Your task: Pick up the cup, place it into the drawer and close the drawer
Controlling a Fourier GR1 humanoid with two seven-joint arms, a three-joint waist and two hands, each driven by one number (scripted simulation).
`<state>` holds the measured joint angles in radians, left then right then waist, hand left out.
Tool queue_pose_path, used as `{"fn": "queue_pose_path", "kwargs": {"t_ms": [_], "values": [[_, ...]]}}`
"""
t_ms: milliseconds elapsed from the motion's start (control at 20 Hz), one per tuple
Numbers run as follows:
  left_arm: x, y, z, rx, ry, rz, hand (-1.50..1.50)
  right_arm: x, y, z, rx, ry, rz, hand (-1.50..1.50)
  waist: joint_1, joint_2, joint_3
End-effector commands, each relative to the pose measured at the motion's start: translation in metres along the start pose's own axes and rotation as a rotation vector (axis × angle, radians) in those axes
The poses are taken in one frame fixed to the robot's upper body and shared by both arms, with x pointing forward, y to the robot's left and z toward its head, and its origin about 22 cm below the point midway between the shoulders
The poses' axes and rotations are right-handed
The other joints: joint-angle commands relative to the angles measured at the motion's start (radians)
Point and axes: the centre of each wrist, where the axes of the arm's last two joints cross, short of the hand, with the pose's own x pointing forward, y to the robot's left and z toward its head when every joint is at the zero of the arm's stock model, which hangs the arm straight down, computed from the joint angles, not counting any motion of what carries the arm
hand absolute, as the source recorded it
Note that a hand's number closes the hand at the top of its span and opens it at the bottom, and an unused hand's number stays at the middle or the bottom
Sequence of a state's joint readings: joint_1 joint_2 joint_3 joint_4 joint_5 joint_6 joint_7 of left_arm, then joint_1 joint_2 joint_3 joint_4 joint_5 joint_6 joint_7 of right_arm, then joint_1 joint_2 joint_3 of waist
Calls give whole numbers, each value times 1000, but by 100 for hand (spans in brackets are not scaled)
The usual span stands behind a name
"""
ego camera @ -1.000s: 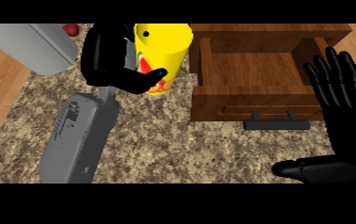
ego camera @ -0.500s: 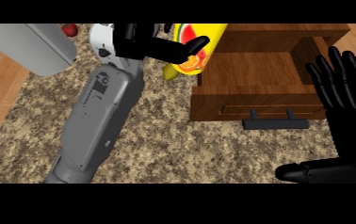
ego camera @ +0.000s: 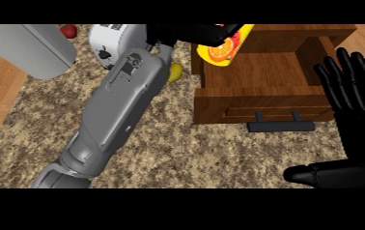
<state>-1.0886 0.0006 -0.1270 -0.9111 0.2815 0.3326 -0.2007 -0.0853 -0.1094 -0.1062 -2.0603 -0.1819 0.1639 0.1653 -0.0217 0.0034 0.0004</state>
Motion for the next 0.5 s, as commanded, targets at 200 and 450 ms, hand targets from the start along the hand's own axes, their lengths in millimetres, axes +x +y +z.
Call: {"fn": "queue_pose_path", "kwargs": {"t_ms": [200,450], "values": [[-25,-21,-5,28,52,-58,150,2,3,-11,16,-26,9,-150,-26,5,0],[-39,-17,-9,15,97,-80,150,0,15,2,22,-22,-12,-150,-39,9,0]]}}
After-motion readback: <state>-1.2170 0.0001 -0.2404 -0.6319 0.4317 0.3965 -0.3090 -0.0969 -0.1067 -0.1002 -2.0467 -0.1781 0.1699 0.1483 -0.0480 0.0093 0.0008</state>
